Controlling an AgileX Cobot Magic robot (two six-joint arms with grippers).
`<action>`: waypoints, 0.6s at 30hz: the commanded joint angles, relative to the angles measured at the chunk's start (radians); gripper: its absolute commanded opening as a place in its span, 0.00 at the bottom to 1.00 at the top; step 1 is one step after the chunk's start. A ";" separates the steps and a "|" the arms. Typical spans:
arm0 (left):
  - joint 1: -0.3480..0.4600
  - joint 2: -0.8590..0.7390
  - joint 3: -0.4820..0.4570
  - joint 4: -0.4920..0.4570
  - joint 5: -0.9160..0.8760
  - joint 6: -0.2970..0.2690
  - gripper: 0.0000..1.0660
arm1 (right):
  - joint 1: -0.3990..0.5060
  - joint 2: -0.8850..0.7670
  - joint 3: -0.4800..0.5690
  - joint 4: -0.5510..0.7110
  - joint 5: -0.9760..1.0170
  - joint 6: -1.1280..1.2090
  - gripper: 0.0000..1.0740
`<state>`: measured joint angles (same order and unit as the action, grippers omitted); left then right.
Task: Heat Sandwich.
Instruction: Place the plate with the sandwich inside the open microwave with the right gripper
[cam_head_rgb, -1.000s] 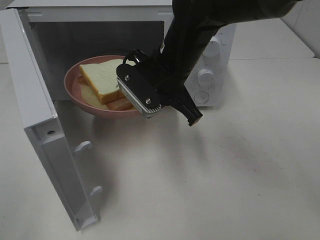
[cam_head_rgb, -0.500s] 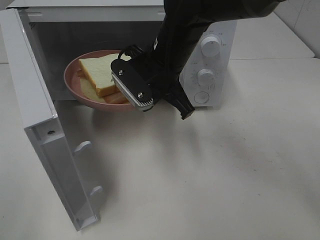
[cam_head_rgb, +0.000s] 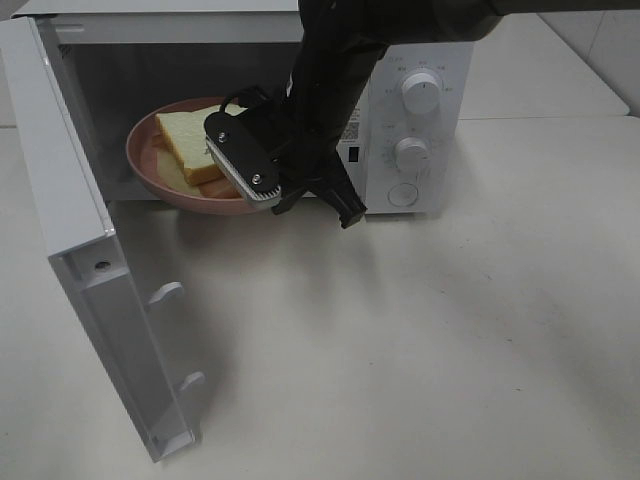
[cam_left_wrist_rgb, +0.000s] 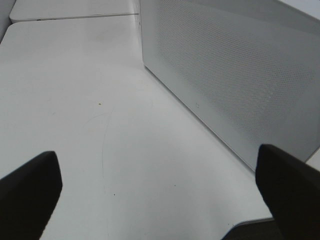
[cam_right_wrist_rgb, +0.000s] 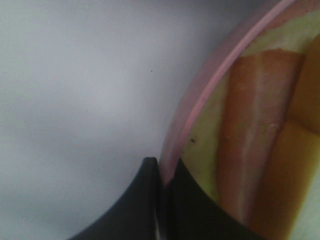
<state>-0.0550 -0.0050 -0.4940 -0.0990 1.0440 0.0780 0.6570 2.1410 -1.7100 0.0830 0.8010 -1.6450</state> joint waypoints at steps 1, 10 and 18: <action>0.003 -0.021 0.002 -0.003 -0.007 -0.002 0.92 | 0.016 0.016 -0.050 0.004 0.000 0.015 0.00; 0.003 -0.021 0.002 -0.003 -0.007 -0.002 0.92 | 0.021 0.097 -0.188 -0.005 0.031 0.051 0.00; 0.003 -0.021 0.002 -0.003 -0.007 -0.002 0.92 | 0.021 0.136 -0.261 -0.044 0.055 0.092 0.00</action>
<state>-0.0550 -0.0050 -0.4940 -0.0990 1.0440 0.0780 0.6750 2.2820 -1.9600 0.0430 0.8660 -1.5630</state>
